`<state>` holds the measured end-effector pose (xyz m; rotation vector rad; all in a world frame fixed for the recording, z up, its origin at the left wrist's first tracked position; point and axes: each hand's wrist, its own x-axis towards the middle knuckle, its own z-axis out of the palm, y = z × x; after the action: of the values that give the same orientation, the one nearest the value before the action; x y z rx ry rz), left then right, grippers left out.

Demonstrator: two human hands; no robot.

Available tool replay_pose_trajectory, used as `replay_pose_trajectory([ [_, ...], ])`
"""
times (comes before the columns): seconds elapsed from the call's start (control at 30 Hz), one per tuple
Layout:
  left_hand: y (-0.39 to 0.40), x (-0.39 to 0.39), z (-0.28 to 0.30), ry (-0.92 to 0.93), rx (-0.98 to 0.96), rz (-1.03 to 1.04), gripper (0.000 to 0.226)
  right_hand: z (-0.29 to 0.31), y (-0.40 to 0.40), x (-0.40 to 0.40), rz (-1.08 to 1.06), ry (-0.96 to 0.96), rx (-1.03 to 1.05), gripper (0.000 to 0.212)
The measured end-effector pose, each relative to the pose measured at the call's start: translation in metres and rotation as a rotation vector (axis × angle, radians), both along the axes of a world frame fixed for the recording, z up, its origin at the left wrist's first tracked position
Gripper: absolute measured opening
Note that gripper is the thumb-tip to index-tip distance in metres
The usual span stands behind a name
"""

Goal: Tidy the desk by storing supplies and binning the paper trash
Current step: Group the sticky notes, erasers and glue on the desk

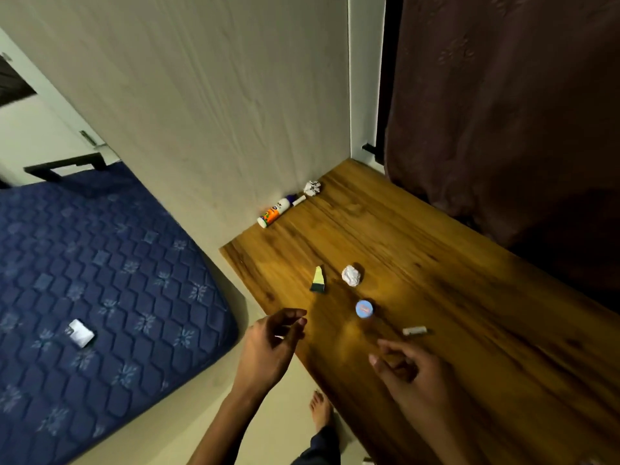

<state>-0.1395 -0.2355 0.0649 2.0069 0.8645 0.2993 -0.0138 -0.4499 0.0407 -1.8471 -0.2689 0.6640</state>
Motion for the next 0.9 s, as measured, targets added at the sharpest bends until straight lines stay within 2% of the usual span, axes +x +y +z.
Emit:
replay_pose_trajectory([
  [0.23,0.120,0.065,-0.017,0.131,0.230,-0.181,0.028,-0.002,0.104,0.033,0.030,0.029,-0.054,0.026],
  [0.4,0.192,0.136,-0.032,0.301,0.394,-0.145,0.026,0.001,0.141,0.053,0.022,0.000,-0.105,0.025],
  [0.5,0.230,0.189,-0.041,0.358,0.480,-0.136,0.024,-0.006,0.145,0.061,-0.024,-0.057,-0.166,0.026],
  [0.6,0.257,0.234,-0.056,0.455,0.569,-0.156,0.037,-0.008,0.140,0.067,-0.082,-0.055,-0.185,0.027],
  [0.7,0.273,0.271,-0.063,0.488,0.526,-0.202,0.051,-0.008,0.128,0.073,-0.145,-0.006,-0.227,0.025],
  [0.8,0.295,0.298,-0.079,0.446,0.514,-0.222,0.034,-0.016,0.109,0.079,-0.229,-0.024,-0.288,0.022],
  [0.9,0.317,0.313,-0.106,0.373,0.561,-0.234,0.035,-0.013,0.091,0.078,-0.279,0.000,-0.385,0.022],
])
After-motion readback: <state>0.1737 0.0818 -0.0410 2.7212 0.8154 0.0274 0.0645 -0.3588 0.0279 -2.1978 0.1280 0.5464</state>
